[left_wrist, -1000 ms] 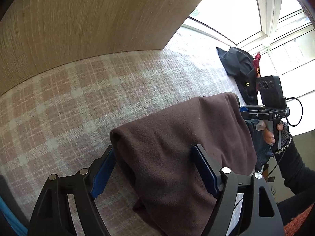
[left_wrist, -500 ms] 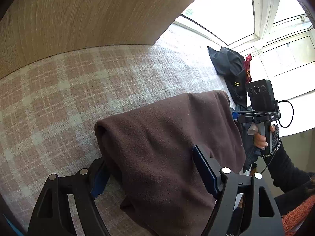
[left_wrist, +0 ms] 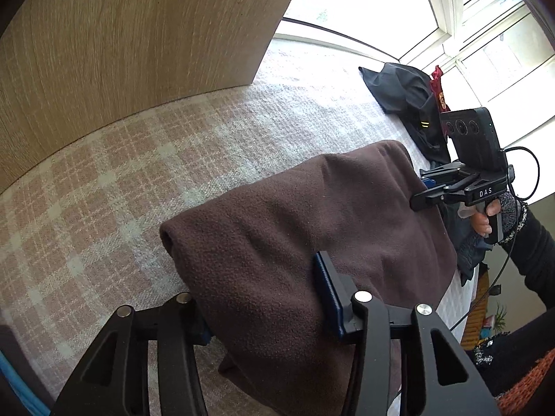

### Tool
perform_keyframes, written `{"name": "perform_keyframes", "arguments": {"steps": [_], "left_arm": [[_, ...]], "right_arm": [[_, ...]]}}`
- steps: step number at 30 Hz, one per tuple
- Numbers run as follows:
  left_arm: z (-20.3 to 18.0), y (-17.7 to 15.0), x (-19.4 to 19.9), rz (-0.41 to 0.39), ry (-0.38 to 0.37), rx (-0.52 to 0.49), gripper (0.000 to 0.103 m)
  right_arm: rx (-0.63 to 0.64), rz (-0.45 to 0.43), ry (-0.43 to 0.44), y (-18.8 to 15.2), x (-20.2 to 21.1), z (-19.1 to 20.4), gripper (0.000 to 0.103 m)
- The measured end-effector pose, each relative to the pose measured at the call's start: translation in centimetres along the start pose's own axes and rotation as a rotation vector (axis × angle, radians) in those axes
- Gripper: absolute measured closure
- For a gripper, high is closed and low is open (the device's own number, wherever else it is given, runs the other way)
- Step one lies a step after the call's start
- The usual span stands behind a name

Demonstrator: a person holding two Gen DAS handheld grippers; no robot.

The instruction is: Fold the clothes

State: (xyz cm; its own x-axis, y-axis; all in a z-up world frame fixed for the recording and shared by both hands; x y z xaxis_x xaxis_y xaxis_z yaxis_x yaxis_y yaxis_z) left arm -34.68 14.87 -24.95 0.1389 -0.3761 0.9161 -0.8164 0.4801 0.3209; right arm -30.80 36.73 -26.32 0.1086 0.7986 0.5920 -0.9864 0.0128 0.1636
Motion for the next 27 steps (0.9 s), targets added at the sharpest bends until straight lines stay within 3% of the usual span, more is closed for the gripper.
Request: {"name": "perform_keyframes", "arguments": {"steps": [2,8,12,15,18,20,22,24,26,27], "left_arm": [[-0.3,0.0,0.8,-0.010,-0.008,-0.004,0.072],[-1.0,-0.8,4.6,-0.065,-0.015,-0.007,0.076],[-1.8,-0.8,7.9,-0.123,0.003,-0.029,0.078],[-3.3,0.2,12.0,-0.229,0.078,-0.093,0.078],[-6.8,-1.3,16.1,-0.388,0.210,-0.279,0.078],[-9.4,-4.5,16.7,-0.428,0.229,-0.372,0.078],[-12.2,-9.6,15.1,-0.418,0.216,-0.438,0.078],[-14.9,-14.6,13.3,-0.399,0.200,-0.500,0.078],[-17.2,-19.8,10.4,-0.281,0.143,-0.518,0.078],[-17.9,-21.8,9.2,-0.239,0.152,-0.535,0.078]], "right_arm": [[0.033,0.003,-0.013,-0.1,0.3,0.9,0.076],[0.137,-0.037,-0.029,-0.6,1.6,4.9,0.079],[0.232,-0.077,-0.085,0.4,2.6,7.8,0.080],[0.374,-0.157,-0.158,1.4,4.5,11.1,0.082],[0.596,-0.241,-0.248,-0.3,6.1,14.2,0.082],[0.672,-0.265,-0.299,-3.5,6.6,13.5,0.082],[0.706,-0.258,-0.353,-8.1,5.5,11.6,0.082],[0.678,-0.260,-0.330,-12.8,4.8,9.7,0.082],[0.669,-0.241,-0.353,-16.3,4.4,8.8,0.082],[0.671,-0.227,-0.376,-17.8,4.1,8.5,0.082]]}}
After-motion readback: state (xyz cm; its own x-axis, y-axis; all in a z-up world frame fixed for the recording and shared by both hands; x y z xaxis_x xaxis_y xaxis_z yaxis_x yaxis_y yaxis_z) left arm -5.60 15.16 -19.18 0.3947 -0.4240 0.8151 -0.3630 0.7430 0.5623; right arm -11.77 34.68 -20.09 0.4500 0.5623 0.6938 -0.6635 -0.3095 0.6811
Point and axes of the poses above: each gripper's, at about its wrist camera, not at the fingertips, and x roughly against the way its jaws point, z to its left, y to its top, the point moved 7 cm from there along -x, roughly the way its jaws point, and after that the axes turned 14 degrees about y, right-handed, at the moved point
